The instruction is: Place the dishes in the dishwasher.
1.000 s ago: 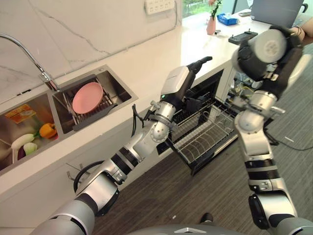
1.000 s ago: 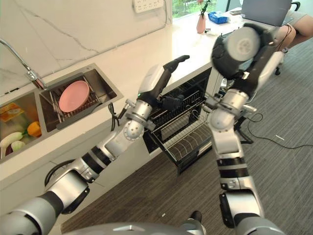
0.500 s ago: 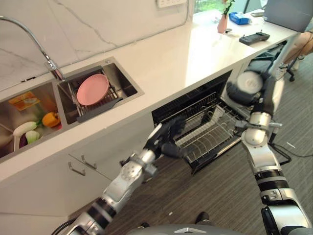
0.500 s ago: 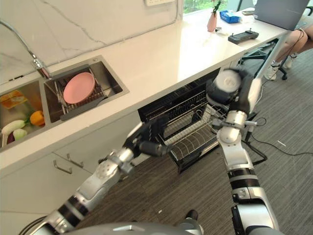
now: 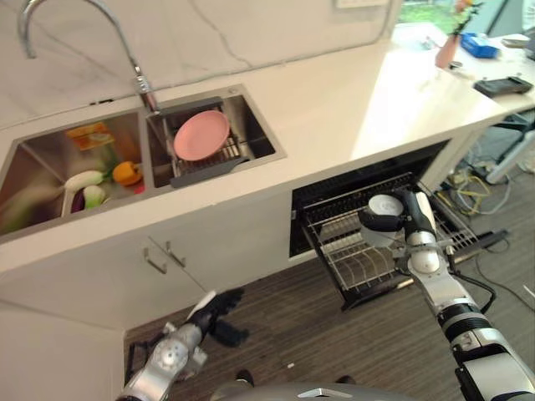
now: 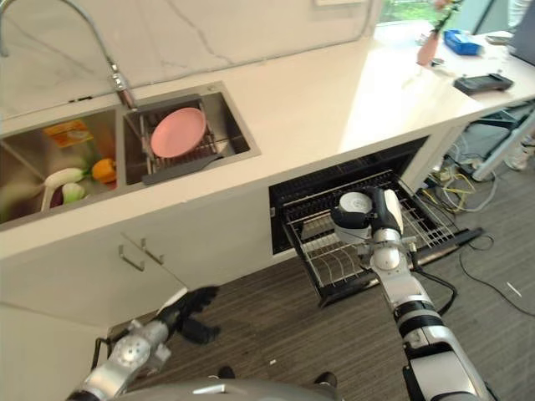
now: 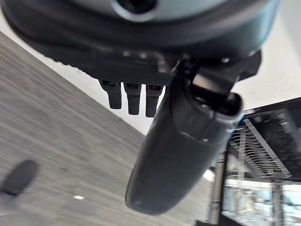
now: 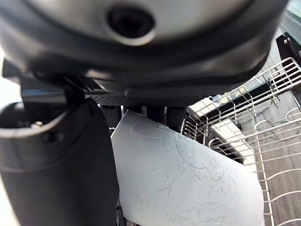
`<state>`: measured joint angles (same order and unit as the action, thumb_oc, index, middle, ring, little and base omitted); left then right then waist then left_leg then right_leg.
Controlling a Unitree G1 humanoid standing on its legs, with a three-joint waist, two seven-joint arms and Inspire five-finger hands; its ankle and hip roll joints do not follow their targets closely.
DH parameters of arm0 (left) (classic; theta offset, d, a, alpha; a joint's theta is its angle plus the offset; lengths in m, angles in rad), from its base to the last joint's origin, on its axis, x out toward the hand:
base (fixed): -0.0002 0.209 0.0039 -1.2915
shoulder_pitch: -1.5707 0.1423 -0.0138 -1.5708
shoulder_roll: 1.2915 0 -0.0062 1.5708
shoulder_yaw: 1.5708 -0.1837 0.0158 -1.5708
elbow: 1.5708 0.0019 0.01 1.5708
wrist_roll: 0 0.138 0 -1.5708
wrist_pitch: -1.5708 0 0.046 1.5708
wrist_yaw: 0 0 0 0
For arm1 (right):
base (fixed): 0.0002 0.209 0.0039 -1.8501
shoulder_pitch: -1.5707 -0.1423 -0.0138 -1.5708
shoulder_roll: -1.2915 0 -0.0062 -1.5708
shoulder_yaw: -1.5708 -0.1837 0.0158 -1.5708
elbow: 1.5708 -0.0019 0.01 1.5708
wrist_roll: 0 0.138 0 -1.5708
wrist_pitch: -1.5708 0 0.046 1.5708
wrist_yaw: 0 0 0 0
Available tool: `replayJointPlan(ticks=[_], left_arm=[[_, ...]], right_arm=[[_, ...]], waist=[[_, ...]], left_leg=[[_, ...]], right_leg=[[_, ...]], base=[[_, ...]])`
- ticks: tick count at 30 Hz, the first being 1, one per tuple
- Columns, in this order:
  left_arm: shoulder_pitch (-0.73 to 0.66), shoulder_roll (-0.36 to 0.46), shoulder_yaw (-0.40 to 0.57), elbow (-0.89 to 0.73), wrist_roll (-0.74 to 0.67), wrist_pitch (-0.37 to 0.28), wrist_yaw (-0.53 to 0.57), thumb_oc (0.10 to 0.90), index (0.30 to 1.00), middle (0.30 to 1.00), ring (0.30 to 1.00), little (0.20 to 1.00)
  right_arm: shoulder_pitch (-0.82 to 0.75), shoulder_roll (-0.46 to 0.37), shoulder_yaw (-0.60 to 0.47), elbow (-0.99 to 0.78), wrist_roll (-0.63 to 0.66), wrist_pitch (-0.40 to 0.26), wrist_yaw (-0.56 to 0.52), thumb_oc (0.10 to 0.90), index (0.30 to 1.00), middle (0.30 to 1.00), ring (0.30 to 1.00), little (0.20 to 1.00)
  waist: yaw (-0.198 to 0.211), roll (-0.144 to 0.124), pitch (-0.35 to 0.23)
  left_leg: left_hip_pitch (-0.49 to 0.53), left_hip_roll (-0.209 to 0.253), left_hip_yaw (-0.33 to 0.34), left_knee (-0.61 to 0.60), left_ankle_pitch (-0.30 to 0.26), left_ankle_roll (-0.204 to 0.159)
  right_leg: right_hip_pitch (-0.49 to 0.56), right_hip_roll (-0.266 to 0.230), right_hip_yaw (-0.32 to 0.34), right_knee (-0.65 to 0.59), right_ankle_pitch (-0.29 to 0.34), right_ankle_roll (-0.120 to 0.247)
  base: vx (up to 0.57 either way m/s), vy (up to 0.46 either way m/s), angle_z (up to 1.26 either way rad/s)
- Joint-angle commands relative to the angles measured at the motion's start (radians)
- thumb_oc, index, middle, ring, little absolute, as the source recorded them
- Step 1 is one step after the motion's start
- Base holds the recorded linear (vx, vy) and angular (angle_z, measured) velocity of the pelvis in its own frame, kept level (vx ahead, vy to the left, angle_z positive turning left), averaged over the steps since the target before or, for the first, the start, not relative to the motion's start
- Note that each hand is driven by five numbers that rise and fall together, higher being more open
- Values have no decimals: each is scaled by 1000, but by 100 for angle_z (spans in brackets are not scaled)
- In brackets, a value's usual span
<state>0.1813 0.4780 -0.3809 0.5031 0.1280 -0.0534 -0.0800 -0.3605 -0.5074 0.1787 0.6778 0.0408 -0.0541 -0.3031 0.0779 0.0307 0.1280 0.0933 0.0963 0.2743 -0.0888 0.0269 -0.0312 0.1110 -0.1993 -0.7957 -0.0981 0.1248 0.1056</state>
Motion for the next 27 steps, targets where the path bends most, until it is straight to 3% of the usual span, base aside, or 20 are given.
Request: replayJointPlan(ticks=[1, 10, 11, 12, 20, 27], left_arm=[[-42, 48, -62, -33, 146, -113, 58, 800, 900, 900, 900, 900], [-34, -5, -9, 245, 253, -65, 184, 800, 900, 900, 900, 900], [-33, -9, -4, 263, 257, -59, 187, 800, 900, 900, 900, 900], [-31, -26, 4, 308, 261, -51, 201, 800, 900, 900, 900, 900], [-18, -67, 36, 358, 251, -40, 248, 800, 900, 900, 900, 900], [-18, -96, 48, 381, 239, -34, 261, 800, 900, 900, 900, 900]], right_arm=[[-195, -30, 8, 52, 16, -98, -63, 400, 300, 300, 300, 300], [-234, -24, -1, 287, 33, -68, -104, 400, 300, 300, 300, 300], [-229, -20, 5, 311, 26, -60, -100, 551, 526, 526, 526, 526], [-224, -12, 13, 348, 12, -51, -96, 800, 900, 900, 900, 900], [-185, 0, -13, 403, 24, -44, -109, 800, 900, 900, 900, 900], [-150, -48, -3, 207, -37, -70, -115, 800, 900, 900, 900, 900]], waist=[[38, -16, -27], [81, 37, 30], [87, 43, 34], [88, 51, 34], [81, 62, 19], [56, 49, 5]], left_leg=[[28, 30, 76, 9, -20, -82], [-68, 42, 31, 10, 28, -101], [-72, 44, 31, 10, 31, -103], [-76, 47, 27, 9, 35, -105], [-65, 51, 28, 11, 35, -108], [-26, 69, 56, 13, 35, -118]], right_leg=[[-42, -1, 30, 26, -83, 32], [-84, -29, -42, 41, -97, 29], [-83, -31, -47, 41, -98, 28], [-81, -33, -55, 42, -101, 26], [-60, -32, -65, 44, -107, 19], [-37, -17, -46, 33, -115, 7]], base=[[-2, -10, 18], [-54, -9, 32], [-38, 11, 26], [-26, 7, 13], [4, 0, 9], [-8, -16, -3]])
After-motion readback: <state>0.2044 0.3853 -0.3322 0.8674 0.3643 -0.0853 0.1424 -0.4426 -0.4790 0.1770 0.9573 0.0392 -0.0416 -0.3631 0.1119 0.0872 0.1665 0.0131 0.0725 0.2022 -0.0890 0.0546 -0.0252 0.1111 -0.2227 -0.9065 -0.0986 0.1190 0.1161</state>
